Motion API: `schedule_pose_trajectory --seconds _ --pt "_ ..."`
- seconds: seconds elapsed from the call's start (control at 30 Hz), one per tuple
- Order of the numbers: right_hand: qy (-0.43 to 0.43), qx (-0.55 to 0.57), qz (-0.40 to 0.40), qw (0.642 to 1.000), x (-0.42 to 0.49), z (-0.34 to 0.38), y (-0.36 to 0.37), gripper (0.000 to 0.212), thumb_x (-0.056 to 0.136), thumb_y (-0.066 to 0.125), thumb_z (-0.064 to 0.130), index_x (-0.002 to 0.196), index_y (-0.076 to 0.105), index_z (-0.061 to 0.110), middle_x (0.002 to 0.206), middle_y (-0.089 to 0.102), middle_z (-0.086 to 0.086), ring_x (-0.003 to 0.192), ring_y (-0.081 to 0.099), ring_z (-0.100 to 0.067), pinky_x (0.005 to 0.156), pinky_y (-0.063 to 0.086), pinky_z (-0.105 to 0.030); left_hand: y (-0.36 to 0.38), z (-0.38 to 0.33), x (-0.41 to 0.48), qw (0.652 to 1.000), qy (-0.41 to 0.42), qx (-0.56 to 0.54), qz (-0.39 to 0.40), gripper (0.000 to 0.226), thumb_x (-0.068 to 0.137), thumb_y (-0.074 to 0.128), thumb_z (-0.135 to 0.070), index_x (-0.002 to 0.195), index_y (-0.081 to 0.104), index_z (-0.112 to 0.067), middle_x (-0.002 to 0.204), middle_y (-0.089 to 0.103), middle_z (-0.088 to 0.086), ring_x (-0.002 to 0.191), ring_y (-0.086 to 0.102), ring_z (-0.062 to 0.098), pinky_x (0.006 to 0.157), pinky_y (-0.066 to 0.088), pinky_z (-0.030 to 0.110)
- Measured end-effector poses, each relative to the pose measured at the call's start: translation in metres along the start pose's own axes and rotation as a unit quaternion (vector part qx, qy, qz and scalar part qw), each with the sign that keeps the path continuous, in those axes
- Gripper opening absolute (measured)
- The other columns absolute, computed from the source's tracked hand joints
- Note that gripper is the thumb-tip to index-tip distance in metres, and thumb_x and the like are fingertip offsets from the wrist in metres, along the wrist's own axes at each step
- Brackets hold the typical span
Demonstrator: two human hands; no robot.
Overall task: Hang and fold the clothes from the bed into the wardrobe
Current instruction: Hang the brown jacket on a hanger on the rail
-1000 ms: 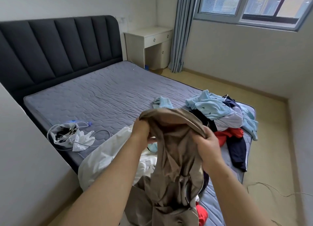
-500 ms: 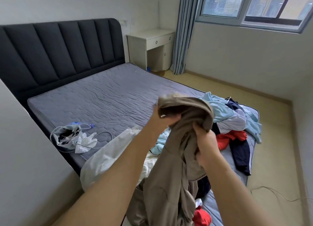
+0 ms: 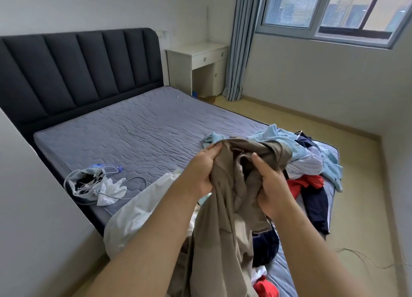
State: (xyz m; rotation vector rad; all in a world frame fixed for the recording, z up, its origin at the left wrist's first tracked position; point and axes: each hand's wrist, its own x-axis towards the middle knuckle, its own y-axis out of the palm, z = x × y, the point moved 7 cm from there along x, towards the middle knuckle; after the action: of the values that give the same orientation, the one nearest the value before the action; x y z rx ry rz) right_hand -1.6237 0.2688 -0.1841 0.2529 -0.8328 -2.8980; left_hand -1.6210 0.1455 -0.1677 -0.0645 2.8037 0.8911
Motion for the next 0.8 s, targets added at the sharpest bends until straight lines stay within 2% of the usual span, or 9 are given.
schedule_pose_trajectory --seconds 0.1,0.27,0.37,0.5,0.6,0.63,0.67,0.73,0.8 --pt "0.065 -0.079 0.085 0.991 -0.008 -0.013 0.016 0.039 0.059 0.077 0.031 0.092 0.072 0.010 0.086 0.073 -0.011 0.078 0.071 -0.021 0.061 0.056 -0.029 0.016 -0.027 -0.009 0.999 -0.007 -0.020 0.029 0.031 0.091 0.051 -0.027 0.111 0.056 -0.003 0.092 0.059 0.017 0.079 0.058 0.026 0.084 0.048 0.040" --pt "0.056 -0.296 0.064 0.951 -0.003 -0.005 0.028 0.013 0.083 0.063 0.006 0.091 0.065 0.014 0.070 0.072 0.004 0.065 0.069 -0.010 0.053 0.052 -0.022 0.021 -0.086 -0.017 0.998 0.054 0.026 0.037 0.025 0.085 0.060 -0.031 0.080 0.070 -0.009 0.064 0.068 0.008 0.057 0.066 0.017 0.056 0.056 0.026" --pt "-0.011 -0.227 0.047 0.973 0.004 0.031 0.050 0.015 0.086 0.060 0.009 0.074 0.068 0.012 0.067 0.069 -0.006 0.057 0.065 -0.012 0.050 0.051 -0.019 0.005 -0.124 -0.023 0.980 0.140 0.138 -0.028 0.028 0.090 0.058 -0.027 0.067 0.071 -0.018 0.063 0.067 0.003 0.063 0.063 0.017 0.057 0.054 0.024" --pt "-0.076 -0.135 -0.024 0.988 0.011 0.078 0.072 0.015 0.090 0.057 0.016 0.075 0.057 0.013 0.055 0.061 0.001 0.038 0.055 0.003 0.037 0.040 -0.009 -0.027 -0.140 -0.030 0.869 0.215 0.429 -0.122 0.006 0.086 0.064 -0.031 0.087 0.063 -0.025 0.076 0.059 -0.004 0.077 0.056 0.012 0.065 0.044 0.025" --pt "-0.087 -0.142 -0.018 0.986 0.012 0.082 0.093 0.010 0.089 0.060 0.023 0.082 0.061 0.015 0.052 0.062 0.010 0.040 0.053 0.009 0.039 0.039 -0.007 -0.047 -0.138 -0.045 0.655 0.250 0.666 -0.254 0.028 0.089 0.057 -0.029 0.116 0.052 -0.027 0.092 0.051 -0.003 0.084 0.051 0.015 0.068 0.040 0.027" --pt "-0.080 -0.144 -0.022 0.986 0.014 0.076 0.097 0.013 0.087 0.062 0.026 0.093 0.064 0.015 0.065 0.065 0.007 0.052 0.057 0.009 0.046 0.041 -0.008 -0.050 -0.134 -0.052 0.645 0.262 0.666 -0.269 0.030 0.090 0.055 -0.032 0.120 0.051 -0.027 0.100 0.049 0.000 0.092 0.051 0.018 0.075 0.043 0.030" --pt "-0.069 -0.147 -0.023 0.986 0.016 0.069 0.099 0.024 0.086 0.063 0.028 0.104 0.064 0.013 0.078 0.066 0.004 0.065 0.061 0.004 0.052 0.044 -0.011 -0.054 -0.126 -0.054 0.698 0.254 0.626 -0.240 0.030 0.090 0.054 -0.038 0.118 0.052 -0.027 0.105 0.048 0.001 0.096 0.052 0.018 0.079 0.045 0.030" --pt "-0.034 -0.139 -0.025 0.989 0.017 0.047 0.101 0.026 0.086 0.064 0.026 0.107 0.062 0.012 0.077 0.070 0.001 0.066 0.064 -0.006 0.049 0.046 -0.012 -0.052 -0.091 -0.051 0.873 0.153 0.455 -0.086 0.035 0.086 0.053 -0.051 0.109 0.056 -0.024 0.103 0.061 -0.005 0.090 0.059 0.005 0.073 0.048 0.020" --pt "-0.009 -0.133 -0.020 0.991 0.016 0.026 0.100 0.009 0.088 0.062 0.020 0.094 0.062 0.014 0.061 0.067 0.003 0.050 0.063 -0.004 0.042 0.045 -0.013 -0.056 -0.053 -0.049 0.901 0.040 0.431 0.006 0.045 0.084 0.058 -0.047 0.120 0.053 -0.021 0.105 0.065 -0.012 0.093 0.060 -0.002 0.076 0.047 0.013"
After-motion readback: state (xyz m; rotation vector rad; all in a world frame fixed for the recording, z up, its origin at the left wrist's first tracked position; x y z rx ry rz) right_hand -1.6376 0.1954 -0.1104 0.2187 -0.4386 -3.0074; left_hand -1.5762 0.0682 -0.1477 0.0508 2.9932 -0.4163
